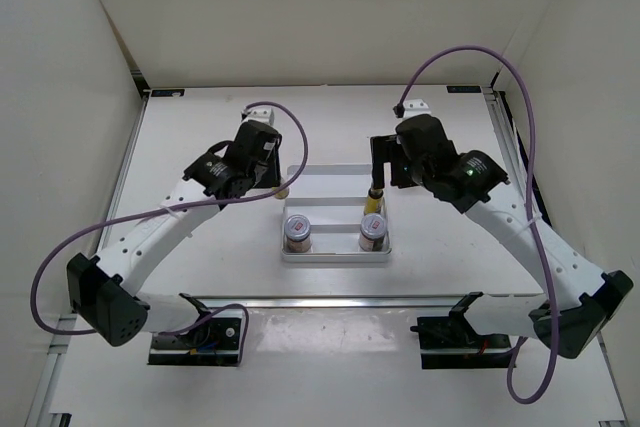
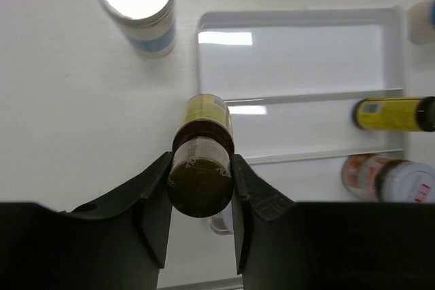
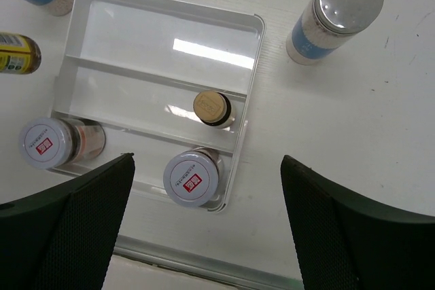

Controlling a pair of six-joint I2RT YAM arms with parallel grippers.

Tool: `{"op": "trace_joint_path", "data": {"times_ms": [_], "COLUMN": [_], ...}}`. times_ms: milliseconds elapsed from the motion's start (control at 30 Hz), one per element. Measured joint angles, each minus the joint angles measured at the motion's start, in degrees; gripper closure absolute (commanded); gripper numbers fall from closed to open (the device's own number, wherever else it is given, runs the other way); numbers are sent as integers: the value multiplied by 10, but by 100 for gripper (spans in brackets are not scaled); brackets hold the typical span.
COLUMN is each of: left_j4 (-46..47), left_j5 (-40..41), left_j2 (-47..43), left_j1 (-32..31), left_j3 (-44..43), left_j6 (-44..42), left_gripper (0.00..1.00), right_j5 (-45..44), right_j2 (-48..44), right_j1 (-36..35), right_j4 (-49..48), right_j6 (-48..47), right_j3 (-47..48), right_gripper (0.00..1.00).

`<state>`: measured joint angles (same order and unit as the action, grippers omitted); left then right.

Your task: Organize the condiment bottles

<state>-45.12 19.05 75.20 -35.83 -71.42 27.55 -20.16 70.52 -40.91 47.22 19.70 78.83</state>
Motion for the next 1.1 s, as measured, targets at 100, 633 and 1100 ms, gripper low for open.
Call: {"op": "trace_joint_path", "data": {"times_ms": [100, 633, 1100], "left_j4": [5, 37, 68], "left_j5": [-4, -30, -23], "left_j2": [2, 131, 144], "left_j1": [-23, -67, -67], "left_j3": [-38, 0, 4], "left_j6": [-5, -6, -3], "left_gripper": [89, 89, 25], "right_j5": [0, -1, -1], "right_j2": [-5, -25, -27], "right_j1": [0, 0, 0], "right_j4": [2, 31, 33], "right_j6": [0, 8, 9], "right_j3": [0, -22, -30], "right_gripper": [10, 11, 2]}}
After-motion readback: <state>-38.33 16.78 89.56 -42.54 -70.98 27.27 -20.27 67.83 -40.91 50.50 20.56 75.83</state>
